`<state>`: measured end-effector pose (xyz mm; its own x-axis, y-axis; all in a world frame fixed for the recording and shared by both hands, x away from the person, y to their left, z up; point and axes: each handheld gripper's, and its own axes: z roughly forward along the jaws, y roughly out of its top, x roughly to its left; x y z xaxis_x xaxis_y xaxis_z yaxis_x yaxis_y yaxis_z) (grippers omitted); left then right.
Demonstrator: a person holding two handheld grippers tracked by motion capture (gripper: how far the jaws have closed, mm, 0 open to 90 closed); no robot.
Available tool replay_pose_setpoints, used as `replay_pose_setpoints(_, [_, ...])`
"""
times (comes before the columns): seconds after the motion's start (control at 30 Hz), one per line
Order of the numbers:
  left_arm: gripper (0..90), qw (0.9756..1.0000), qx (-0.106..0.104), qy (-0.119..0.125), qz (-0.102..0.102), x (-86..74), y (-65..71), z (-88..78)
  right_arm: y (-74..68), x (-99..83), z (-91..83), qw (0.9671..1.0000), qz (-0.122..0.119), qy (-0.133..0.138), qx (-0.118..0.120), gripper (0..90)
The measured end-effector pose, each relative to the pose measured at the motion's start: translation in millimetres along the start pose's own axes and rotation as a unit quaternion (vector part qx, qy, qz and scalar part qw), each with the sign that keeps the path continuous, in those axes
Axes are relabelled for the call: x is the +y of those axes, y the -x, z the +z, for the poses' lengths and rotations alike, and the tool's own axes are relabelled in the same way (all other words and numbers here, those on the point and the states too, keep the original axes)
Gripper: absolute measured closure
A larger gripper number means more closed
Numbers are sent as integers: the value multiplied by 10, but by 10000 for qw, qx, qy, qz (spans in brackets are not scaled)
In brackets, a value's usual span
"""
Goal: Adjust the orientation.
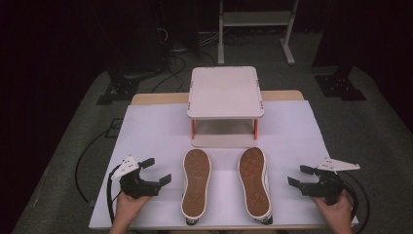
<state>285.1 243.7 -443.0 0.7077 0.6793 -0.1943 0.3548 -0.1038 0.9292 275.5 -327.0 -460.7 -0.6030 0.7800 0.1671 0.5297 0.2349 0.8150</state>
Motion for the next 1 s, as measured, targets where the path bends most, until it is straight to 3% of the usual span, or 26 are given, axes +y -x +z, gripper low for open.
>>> replay_pose_setpoints(0.27, [0,9997,-240,-36,78,100,110,71,1,-9,7,10000,7,-58,-56,241])
replay_pose_setpoints(0.3, [40,9992,-370,15,134,137,129,72,10,-5,-5,10000,43,-12,-41,241])
replay_pose_setpoints(0.37, [53,9990,-416,16,145,163,145,77,13,-4,-9,10000,71,2,-35,241])
replay_pose_setpoints(0.53, [81,9979,-541,2,359,303,253,144,12,12,-41,9999,121,108,10,242])
replay_pose_setpoints(0.63, [202,9959,-709,-180,531,393,362,259,-14,17,-47,9999,87,103,-13,242])
replay_pose_setpoints(0.7, [327,9952,-787,-211,533,405,378,288,-19,22,-42,9999,85,92,-7,242])
replay_pose_setpoints(0.77, [397,9921,-952,-520,632,452,425,400,-20,24,-39,9999,75,93,-3,242])
replay_pose_setpoints(0.8, [439,9921,-952,-520,632,452,425,400,-18,23,-35,9999,66,89,2,242])
replay_pose_setpoints(0.83, [490,9896,-1086,-680,655,463,455,460,-17,22,-33,9999,59,83,5,242])
replay_pose_setpoints(0.97, [650,9836,-1134,-1075,895,446,537,545,-25,22,-36,9999,40,94,39,242])
replay_pose_setpoints(1.0, [682,9836,-1134,-1075,895,446,537,545,-25,22,-36,9999,40,94,39,242])
